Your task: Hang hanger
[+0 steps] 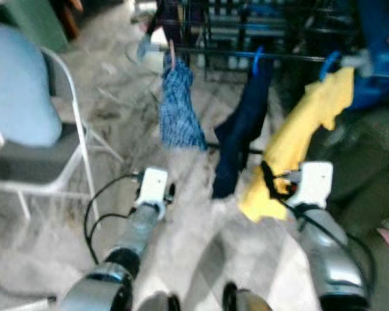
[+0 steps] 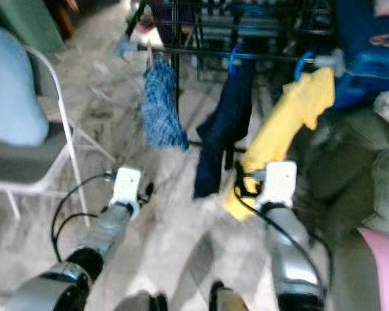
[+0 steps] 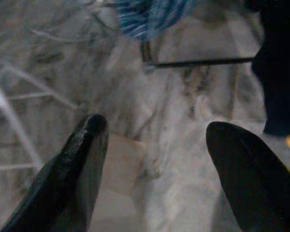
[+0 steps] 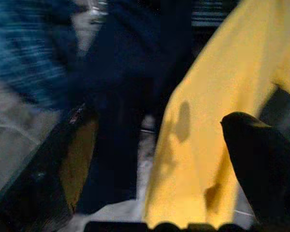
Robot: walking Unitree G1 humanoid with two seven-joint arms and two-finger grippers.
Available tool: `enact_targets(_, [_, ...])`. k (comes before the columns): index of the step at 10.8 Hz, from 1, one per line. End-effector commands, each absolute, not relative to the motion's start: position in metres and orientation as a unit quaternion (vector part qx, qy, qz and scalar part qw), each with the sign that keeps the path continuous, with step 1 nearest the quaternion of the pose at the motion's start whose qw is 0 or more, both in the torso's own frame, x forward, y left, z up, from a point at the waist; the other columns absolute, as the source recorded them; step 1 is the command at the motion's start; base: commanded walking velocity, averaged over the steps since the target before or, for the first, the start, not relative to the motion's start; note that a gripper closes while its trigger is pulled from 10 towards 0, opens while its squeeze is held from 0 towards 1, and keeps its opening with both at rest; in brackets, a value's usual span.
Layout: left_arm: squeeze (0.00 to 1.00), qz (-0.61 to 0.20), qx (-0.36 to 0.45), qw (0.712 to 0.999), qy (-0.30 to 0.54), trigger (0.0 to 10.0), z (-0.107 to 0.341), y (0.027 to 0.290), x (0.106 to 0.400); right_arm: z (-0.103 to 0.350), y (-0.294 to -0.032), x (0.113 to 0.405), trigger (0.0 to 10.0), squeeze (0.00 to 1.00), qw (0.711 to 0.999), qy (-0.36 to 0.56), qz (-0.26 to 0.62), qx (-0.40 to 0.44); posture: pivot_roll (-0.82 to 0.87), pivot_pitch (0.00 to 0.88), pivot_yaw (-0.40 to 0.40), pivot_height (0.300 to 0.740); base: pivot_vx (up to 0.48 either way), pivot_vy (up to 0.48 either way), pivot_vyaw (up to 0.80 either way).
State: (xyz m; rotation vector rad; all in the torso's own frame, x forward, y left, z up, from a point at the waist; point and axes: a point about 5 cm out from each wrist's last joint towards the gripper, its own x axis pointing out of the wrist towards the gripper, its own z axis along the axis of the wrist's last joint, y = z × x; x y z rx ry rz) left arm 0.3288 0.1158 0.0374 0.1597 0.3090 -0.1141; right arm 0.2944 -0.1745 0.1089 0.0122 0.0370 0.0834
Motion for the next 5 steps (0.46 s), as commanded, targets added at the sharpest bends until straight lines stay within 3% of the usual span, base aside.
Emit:
enact_targets(1, [0.00, -0.051, 0.082, 0.981, 0.165, 10.0, 0.0322, 0.1175, 0.3253, 0.1050, -0.1743, 0.2919, 10.0, 0.00, 0.999, 0.025, 0.046, 0.004, -0.20, 0.127, 0.088, 0.740, -0.371, 0.000, 0.00])
enact_targets(5, [0.00, -0.051, 0.082, 0.981, 0.165, 10.0, 0.0322, 0.1175, 0.3253, 0.1050, -0.1743, 0.2919, 10.0, 0.00, 0.999, 0.025, 0.046, 0.004, -0.20, 0.127, 0.088, 0.740, -0.371, 0.000, 0.00])
